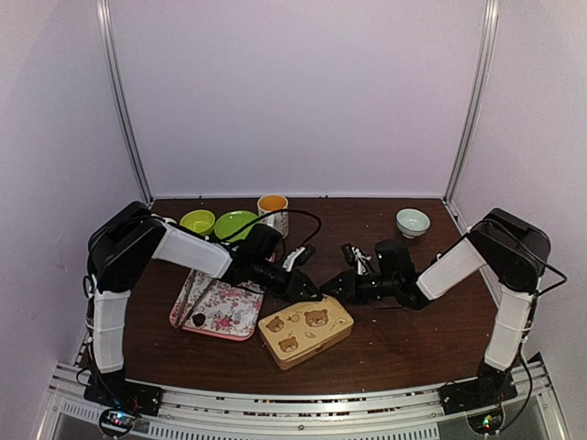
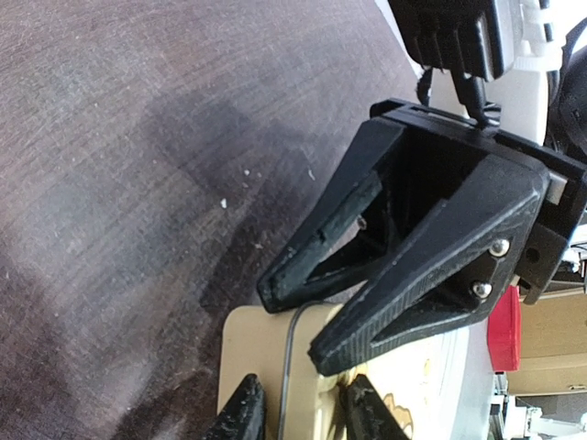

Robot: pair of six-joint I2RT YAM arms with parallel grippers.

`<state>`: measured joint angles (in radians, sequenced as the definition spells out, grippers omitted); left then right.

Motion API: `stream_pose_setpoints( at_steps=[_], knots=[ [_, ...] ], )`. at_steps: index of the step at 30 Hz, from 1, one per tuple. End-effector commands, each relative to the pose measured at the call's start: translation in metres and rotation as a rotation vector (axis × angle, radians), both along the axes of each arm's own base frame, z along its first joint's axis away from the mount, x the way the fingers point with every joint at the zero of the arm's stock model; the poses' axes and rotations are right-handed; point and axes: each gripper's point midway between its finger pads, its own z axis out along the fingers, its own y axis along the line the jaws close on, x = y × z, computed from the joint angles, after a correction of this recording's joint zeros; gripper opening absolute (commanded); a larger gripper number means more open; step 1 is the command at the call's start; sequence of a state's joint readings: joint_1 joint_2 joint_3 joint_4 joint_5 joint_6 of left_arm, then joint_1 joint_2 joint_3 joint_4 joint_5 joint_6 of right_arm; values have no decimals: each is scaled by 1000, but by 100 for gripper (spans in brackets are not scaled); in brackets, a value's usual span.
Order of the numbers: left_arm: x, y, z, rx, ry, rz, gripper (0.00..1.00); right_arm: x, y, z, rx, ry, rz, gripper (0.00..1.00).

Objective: Pack the chocolate

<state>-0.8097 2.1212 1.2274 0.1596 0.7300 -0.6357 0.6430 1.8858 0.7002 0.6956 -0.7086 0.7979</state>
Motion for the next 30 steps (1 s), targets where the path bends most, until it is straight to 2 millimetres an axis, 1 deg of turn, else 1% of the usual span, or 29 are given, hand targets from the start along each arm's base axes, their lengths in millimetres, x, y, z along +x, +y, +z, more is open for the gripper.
stream_pose_setpoints(
  at_steps=[1, 4, 6, 9, 11, 14, 18, 20, 21, 23, 25, 28, 30],
  knots=[
    [-30, 16, -67, 172, 107, 5, 29, -32, -7, -43, -89, 151, 38, 23],
    [-29, 16, -66, 173, 97, 7, 30, -31, -8, -41, -85, 144, 28, 23],
    [-26, 14, -58, 159, 81, 8, 34, -27, -10, -33, -75, 120, 10, 24],
    [-17, 12, -36, 159, 18, 16, 45, -22, -13, -17, -86, 75, -7, 27],
    [-7, 11, -21, 177, -40, 20, 49, -18, -17, -8, -116, 28, -13, 29],
    [5, 8, 2, 194, -100, 30, 52, -14, -22, 7, -155, -38, -19, 32],
    [15, 11, 40, 181, -183, 70, 54, -9, -30, 26, -211, -116, -26, 36],
    [15, 16, 56, 179, -215, 81, 57, -9, -31, 37, -220, -145, -22, 36],
    [13, 19, 69, 170, -233, 88, 57, -10, -31, 43, -217, -155, -16, 36],
    [8, 29, 79, 170, -248, 101, 56, -12, -29, 53, -209, -176, 1, 35],
    [1, 40, 85, 173, -254, 110, 50, -16, -25, 60, -198, -186, 28, 34],
    [-14, 55, 88, 164, -233, 125, 34, -24, -14, 63, -182, -182, 77, 30],
    [-25, 60, 90, 132, -216, 133, 27, -26, -7, 60, -174, -178, 93, 28]
  ],
)
